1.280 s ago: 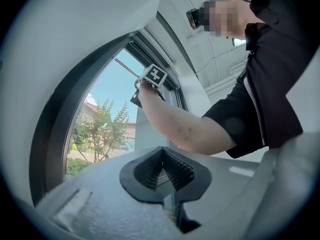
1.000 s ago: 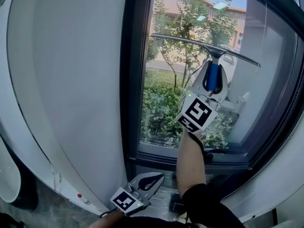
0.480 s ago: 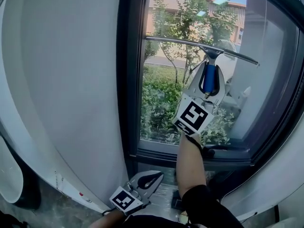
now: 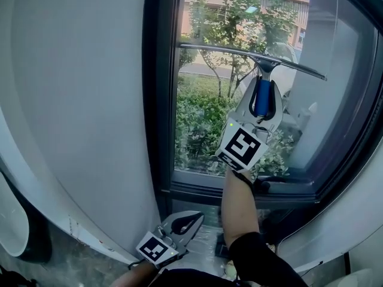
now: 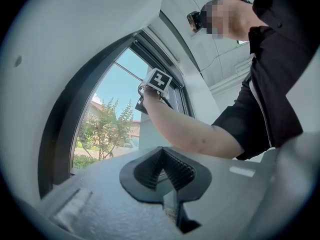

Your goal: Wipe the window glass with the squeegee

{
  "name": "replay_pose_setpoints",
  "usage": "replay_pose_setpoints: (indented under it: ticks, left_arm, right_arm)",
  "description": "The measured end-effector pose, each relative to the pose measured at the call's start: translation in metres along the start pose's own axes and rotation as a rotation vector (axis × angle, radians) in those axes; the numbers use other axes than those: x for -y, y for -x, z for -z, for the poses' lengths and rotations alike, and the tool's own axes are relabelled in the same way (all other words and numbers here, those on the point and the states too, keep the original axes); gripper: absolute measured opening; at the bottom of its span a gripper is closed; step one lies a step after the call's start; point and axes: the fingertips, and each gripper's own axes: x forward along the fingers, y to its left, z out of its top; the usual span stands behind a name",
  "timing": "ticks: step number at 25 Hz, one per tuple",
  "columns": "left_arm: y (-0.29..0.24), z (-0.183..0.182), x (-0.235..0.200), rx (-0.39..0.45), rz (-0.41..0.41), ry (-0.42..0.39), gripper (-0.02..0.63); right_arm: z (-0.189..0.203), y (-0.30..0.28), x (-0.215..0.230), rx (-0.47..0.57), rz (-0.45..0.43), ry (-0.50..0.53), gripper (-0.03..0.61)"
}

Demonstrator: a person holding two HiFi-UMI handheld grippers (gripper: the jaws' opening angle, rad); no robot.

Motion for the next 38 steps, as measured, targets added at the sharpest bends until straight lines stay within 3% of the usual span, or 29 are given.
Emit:
replay_pose_setpoints:
  ticks: [38]
  left_arm:
    - [0.009, 0.011, 0.005, -0.040, -0.047, -0.007, 0.000]
  right_arm:
    - [0.028, 0.047, -0.005, -0.059, 0.001, 0.021, 0.135]
